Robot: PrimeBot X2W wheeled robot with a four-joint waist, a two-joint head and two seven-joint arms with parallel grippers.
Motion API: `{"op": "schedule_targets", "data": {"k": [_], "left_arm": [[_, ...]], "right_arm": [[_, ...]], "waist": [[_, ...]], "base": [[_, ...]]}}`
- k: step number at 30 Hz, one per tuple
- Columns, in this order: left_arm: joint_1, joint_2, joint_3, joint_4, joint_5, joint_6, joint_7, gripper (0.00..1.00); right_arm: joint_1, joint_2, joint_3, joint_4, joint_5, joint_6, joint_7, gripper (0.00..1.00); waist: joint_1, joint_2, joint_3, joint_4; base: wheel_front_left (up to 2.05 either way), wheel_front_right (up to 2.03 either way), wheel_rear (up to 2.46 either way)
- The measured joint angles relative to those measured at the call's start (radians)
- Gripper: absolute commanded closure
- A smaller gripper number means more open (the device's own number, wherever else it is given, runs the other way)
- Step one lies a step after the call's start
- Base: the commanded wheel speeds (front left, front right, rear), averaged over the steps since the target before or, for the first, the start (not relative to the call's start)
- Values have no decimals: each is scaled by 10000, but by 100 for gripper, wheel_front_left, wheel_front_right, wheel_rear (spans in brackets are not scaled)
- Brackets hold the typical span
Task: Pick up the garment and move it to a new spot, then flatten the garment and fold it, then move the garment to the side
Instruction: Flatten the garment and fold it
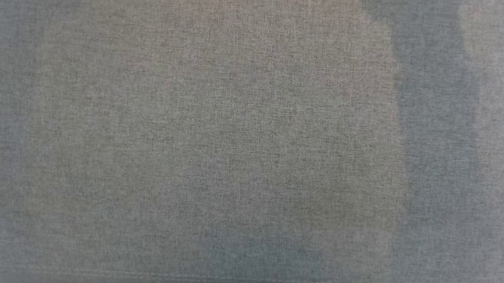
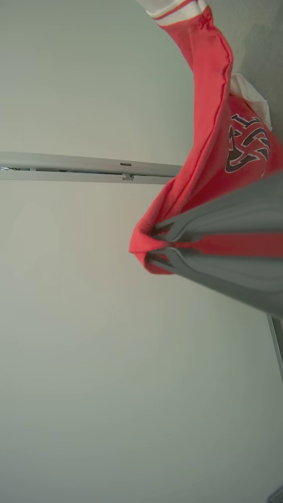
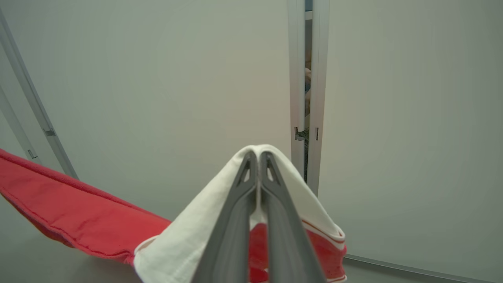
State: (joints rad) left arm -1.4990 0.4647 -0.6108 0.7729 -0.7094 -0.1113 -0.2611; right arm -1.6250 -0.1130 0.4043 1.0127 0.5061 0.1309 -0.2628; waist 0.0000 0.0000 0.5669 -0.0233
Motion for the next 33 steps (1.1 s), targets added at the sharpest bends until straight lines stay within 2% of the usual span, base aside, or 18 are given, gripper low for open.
{"op": "schedule_targets", "data": {"k": [7,11,16,26,33], "left_arm": [[3159,186,1283,-1429,-13,40,0,100],[5032,198,1685,-2176,203,61,0,100],[7004,255,2243,-3127,907,403,0,100],[10592,-656,3289,-3973,882,483,0,100],[11951,-1336,3741,-3896,830,403,0,100]], "right_arm": [[2144,-690,1350,-1150,2151,0,178,100],[3582,-1175,1983,-1952,3348,-2,320,100],[5204,-1712,2813,-2953,4253,-2,351,100],[7760,-2474,3916,-4171,4968,-2,203,100],[9379,-3033,3871,-4792,5478,-2,324,100]], "waist": [[0,0,-823,-53],[0,0,-1333,-104],[-1,0,-1956,-190],[-1,0,-3041,-318],[-1,0,-3623,-276]], "base": [[0,0,0],[0,0,0],[0,0,0],[0,0,0],[0,0,0]]}}
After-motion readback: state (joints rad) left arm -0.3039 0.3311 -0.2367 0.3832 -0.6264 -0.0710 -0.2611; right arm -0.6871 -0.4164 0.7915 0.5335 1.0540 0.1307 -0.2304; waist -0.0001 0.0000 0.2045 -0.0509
